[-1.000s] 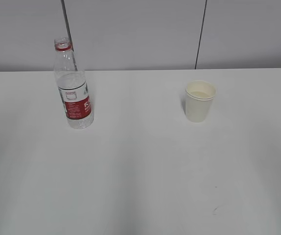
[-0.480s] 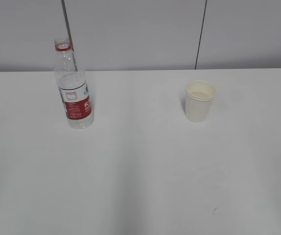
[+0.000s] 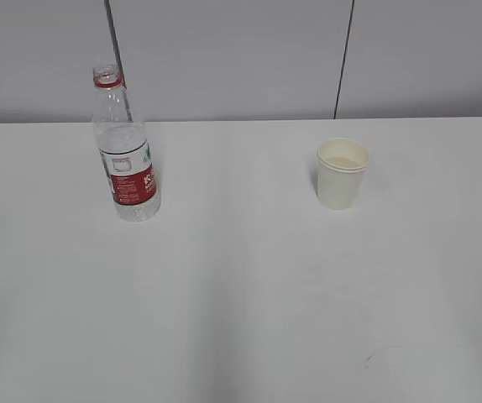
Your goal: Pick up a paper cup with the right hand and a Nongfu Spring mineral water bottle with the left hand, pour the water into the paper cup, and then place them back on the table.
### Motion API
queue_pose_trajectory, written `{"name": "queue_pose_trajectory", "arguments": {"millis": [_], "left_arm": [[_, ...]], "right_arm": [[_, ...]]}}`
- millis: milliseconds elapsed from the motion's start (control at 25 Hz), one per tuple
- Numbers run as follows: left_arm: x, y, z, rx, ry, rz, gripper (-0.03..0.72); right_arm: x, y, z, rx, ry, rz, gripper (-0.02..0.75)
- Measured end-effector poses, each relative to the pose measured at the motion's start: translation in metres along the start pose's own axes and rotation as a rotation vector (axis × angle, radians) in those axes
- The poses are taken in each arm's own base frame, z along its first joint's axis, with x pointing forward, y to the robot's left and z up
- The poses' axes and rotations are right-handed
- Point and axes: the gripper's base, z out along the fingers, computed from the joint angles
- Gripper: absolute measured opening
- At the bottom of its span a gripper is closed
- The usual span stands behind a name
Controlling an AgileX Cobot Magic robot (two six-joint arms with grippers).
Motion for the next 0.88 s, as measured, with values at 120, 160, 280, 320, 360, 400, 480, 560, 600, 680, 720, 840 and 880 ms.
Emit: {"name": "queue_pose_trajectory", "arguments": {"millis": [120,160,280,320,360,400,480,560,600,680,720,840,880], "left_arm": [[0.0001,-0.0002,0.0004,0.002,-0.001,0.025,0.491],[-0.0001,-0.0002,0.0004,0.002,-0.002,0.030,0.491],[-0.0001,-0.0004,0.0004,0.005,-0.003,0.032,0.491],[0.0000,-0.0005,0.0005,0.005,-0.003,0.033,0.491],[0.0000,-0.0007,0.0005,0.008,-0.002,0.033,0.491],[0.0000,-0.0008,0.0005,0.008,-0.002,0.033,0.491],[0.0000,-0.0008,0.0005,0.008,-0.002,0.033,0.491],[-0.0001,-0.0001,0.0005,0.001,-0.003,0.036,0.491],[-0.0002,0.0006,0.0005,-0.007,-0.004,0.040,0.491],[-0.0004,0.0016,0.0005,-0.018,-0.006,0.045,0.491],[-0.0004,0.0016,0.0005,-0.020,-0.006,0.045,0.491],[-0.0002,0.0014,0.0003,-0.049,-0.008,0.030,0.491],[-0.0001,0.0012,0.0002,-0.065,-0.009,0.021,0.491]], "right_arm": [[0.0008,0.0000,0.0009,0.000,0.003,-0.001,0.416],[0.0005,0.0000,0.0006,0.000,0.002,-0.001,0.416],[0.0008,0.0000,0.0010,0.000,0.004,-0.002,0.416],[0.0012,-0.0001,0.0014,0.000,0.006,-0.002,0.416],[0.0012,-0.0001,0.0014,0.000,0.006,-0.003,0.416],[0.0012,-0.0001,0.0014,0.000,0.006,-0.003,0.416],[0.0012,-0.0001,0.0014,0.000,0.006,-0.003,0.416],[0.0012,-0.0005,0.0014,0.004,0.006,-0.005,0.416],[0.0013,-0.0010,0.0014,0.010,0.007,-0.008,0.416],[0.0014,-0.0026,0.0014,0.028,0.009,-0.016,0.415],[0.0015,-0.0031,0.0014,0.032,0.009,-0.018,0.415],[0.0015,-0.0037,0.0014,0.039,0.010,-0.021,0.415],[0.0015,-0.0038,0.0013,0.041,0.010,-0.022,0.415]]}}
